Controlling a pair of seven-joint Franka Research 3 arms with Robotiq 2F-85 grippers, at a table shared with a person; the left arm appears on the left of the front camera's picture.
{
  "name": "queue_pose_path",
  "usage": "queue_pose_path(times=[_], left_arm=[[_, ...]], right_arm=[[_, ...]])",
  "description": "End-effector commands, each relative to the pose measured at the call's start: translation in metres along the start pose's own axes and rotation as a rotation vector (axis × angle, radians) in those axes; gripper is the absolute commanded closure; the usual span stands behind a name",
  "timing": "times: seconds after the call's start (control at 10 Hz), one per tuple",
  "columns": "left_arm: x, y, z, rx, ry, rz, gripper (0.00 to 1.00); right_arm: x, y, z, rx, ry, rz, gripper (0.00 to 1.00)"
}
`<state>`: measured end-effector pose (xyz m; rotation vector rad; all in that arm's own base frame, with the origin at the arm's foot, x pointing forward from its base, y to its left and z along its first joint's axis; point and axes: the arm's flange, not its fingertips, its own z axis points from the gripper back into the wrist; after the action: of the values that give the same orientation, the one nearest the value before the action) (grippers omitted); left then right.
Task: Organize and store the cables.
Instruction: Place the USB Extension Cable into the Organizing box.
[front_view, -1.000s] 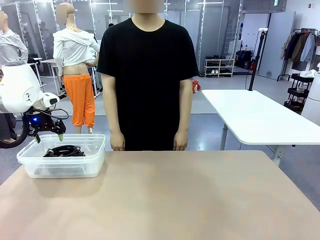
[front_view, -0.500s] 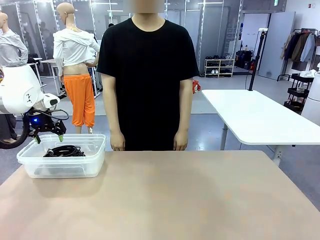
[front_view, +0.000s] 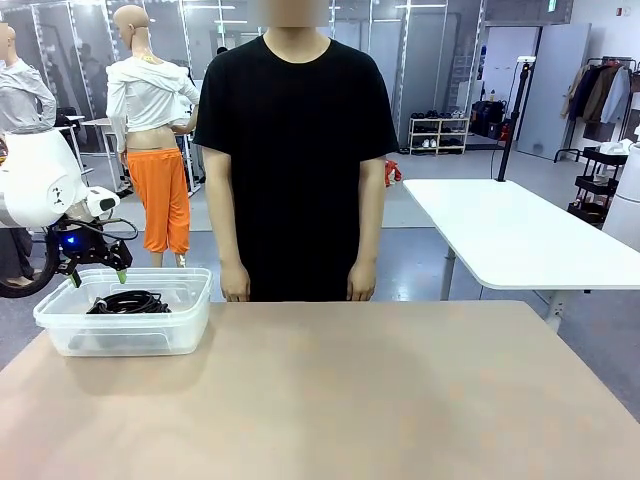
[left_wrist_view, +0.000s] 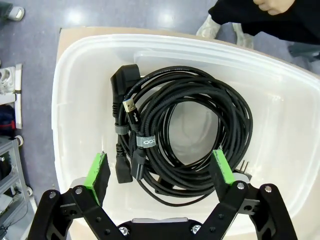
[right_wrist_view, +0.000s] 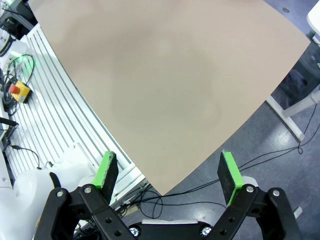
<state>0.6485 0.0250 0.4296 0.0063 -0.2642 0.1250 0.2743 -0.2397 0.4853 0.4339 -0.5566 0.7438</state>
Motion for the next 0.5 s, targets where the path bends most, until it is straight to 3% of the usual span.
queue_pose_path(times=[0.0, 0.4], left_arm=[[0.0007, 0.0001, -0.0012, 0.008, 0.003, -0.007, 0.0], [0.0007, 0.0001, -0.0012, 0.008, 0.003, -0.007, 0.0]], right_arm=[[-0.0006, 0.0, 0.0013, 0.005, -0.015, 0.01, 0.0], [-0.0006, 0.0, 0.0013, 0.005, -0.015, 0.01, 0.0]])
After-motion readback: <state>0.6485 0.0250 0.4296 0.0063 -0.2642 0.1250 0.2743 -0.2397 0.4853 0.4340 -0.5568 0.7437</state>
